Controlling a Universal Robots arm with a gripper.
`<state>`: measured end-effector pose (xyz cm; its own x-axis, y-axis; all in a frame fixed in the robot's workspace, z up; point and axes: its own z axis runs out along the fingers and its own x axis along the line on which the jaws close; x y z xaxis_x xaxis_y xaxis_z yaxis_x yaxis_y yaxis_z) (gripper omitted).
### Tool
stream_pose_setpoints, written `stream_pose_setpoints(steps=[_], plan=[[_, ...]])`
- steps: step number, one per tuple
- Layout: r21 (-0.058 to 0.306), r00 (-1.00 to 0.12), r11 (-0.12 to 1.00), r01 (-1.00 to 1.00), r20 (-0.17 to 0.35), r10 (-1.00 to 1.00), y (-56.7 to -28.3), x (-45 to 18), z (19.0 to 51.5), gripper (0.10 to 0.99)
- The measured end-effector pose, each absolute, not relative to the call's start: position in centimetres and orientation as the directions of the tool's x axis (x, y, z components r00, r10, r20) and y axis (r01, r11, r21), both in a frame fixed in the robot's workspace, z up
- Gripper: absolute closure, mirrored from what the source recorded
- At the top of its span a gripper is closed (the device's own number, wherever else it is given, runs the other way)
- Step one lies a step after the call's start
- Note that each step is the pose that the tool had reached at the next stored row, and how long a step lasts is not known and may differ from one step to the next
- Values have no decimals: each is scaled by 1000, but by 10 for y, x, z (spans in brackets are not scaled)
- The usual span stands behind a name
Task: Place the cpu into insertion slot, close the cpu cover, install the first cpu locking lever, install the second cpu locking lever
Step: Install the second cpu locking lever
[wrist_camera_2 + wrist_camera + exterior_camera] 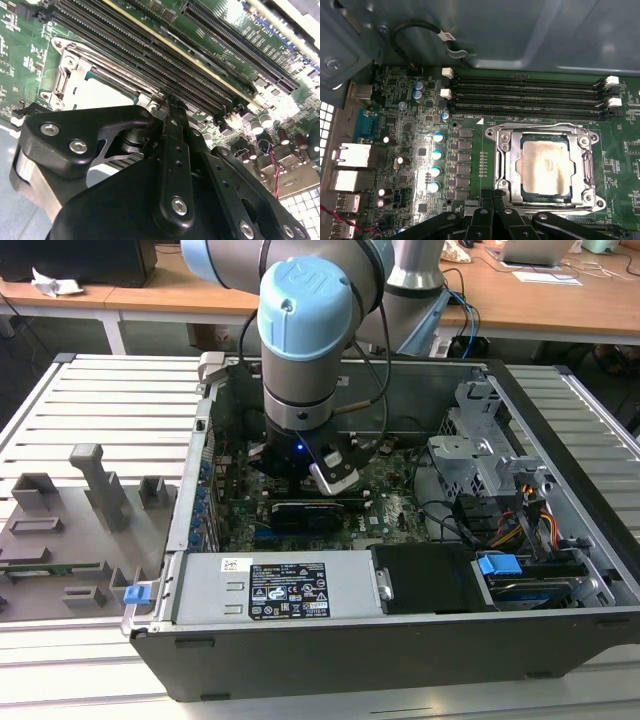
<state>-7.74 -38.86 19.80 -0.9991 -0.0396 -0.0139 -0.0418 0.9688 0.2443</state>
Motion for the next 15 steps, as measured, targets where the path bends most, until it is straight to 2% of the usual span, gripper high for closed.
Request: stream_pose_setpoints(steps=[15], plan=[[244,-999,969,-42,-14,-40,-388,-79,210,980]])
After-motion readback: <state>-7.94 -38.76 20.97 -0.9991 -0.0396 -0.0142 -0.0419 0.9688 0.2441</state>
